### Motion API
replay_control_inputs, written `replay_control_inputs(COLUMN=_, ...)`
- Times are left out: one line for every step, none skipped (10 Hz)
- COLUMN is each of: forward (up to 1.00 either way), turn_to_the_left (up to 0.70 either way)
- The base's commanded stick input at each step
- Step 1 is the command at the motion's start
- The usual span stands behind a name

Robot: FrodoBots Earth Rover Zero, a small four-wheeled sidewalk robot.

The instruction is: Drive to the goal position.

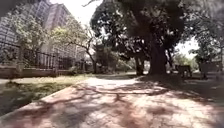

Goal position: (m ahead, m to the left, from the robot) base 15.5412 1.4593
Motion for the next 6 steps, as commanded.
replay_control_inputs(forward=0.7, turn_to_the_left=-0.18)
replay_control_inputs(forward=0.7, turn_to_the_left=0.0)
replay_control_inputs(forward=0.7, turn_to_the_left=0.0)
replay_control_inputs(forward=0.7, turn_to_the_left=0.0)
replay_control_inputs(forward=0.7, turn_to_the_left=0.0)
replay_control_inputs(forward=0.7, turn_to_the_left=0.0)
